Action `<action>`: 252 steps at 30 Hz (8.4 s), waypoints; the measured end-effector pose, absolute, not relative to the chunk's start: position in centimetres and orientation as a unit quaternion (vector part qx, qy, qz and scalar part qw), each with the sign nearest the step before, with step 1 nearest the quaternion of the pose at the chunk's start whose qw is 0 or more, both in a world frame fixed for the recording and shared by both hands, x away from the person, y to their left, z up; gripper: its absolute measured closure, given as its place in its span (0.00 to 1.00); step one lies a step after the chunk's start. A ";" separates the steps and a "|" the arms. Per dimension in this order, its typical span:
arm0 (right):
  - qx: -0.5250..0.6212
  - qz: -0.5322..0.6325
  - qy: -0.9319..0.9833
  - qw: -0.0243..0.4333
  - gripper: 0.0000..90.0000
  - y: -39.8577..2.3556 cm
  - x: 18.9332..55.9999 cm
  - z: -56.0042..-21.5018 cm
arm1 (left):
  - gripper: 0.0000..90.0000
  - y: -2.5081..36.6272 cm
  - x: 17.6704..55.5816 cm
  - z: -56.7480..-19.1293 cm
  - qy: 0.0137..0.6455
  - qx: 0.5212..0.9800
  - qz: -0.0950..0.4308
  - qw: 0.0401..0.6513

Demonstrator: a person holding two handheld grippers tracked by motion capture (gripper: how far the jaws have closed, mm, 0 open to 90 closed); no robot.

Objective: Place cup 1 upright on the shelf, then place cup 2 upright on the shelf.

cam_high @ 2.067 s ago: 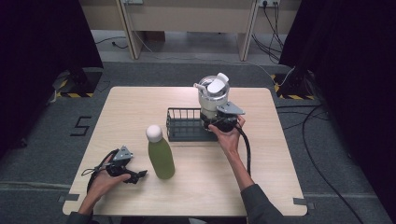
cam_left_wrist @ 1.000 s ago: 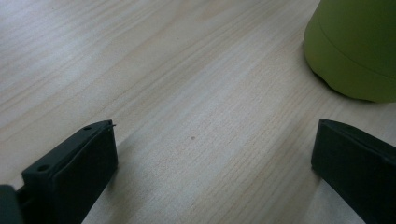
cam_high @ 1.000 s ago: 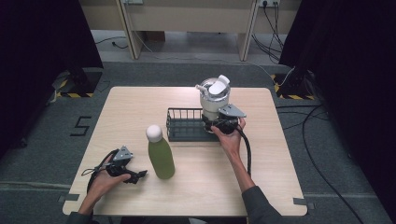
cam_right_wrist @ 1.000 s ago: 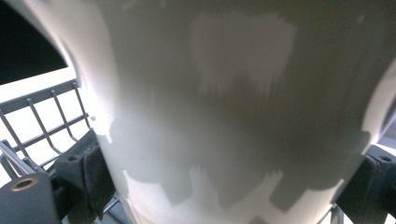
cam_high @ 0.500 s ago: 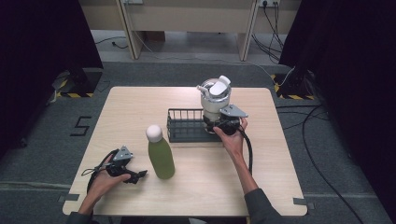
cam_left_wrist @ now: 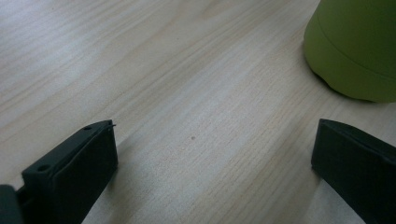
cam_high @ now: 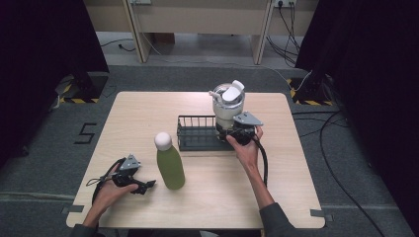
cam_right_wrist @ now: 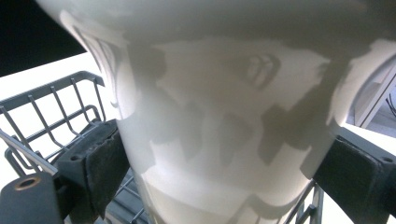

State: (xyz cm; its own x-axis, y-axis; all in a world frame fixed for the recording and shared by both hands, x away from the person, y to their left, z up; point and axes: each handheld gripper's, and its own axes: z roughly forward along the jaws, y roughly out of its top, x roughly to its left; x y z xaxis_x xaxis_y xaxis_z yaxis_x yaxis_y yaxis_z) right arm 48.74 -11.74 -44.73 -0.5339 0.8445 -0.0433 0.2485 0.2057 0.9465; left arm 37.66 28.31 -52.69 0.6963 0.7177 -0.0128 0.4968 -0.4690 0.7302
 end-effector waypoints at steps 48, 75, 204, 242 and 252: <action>0.399 0.537 0.686 0.285 0.17 -14.3 44.2 -44.4 | 0.00 28.3 37.7 -52.7 0.360 0.844 0.150 0.369; 0.383 0.534 0.692 0.299 0.17 -15.8 41.5 -43.7 | 0.00 28.3 37.6 -52.7 0.359 0.844 0.149 0.370; 0.400 0.446 0.763 0.240 0.17 -20.3 32.6 -50.7 | 0.00 28.3 37.6 -52.7 0.358 0.845 0.148 0.368; 0.422 0.347 0.816 0.191 0.16 -20.9 31.7 -52.0 | 0.00 28.3 37.6 -52.7 0.358 0.845 0.148 0.369; 0.421 0.345 0.819 0.180 0.10 -20.9 31.8 -52.0 | 0.00 28.3 37.6 -52.7 0.358 0.845 0.148 0.369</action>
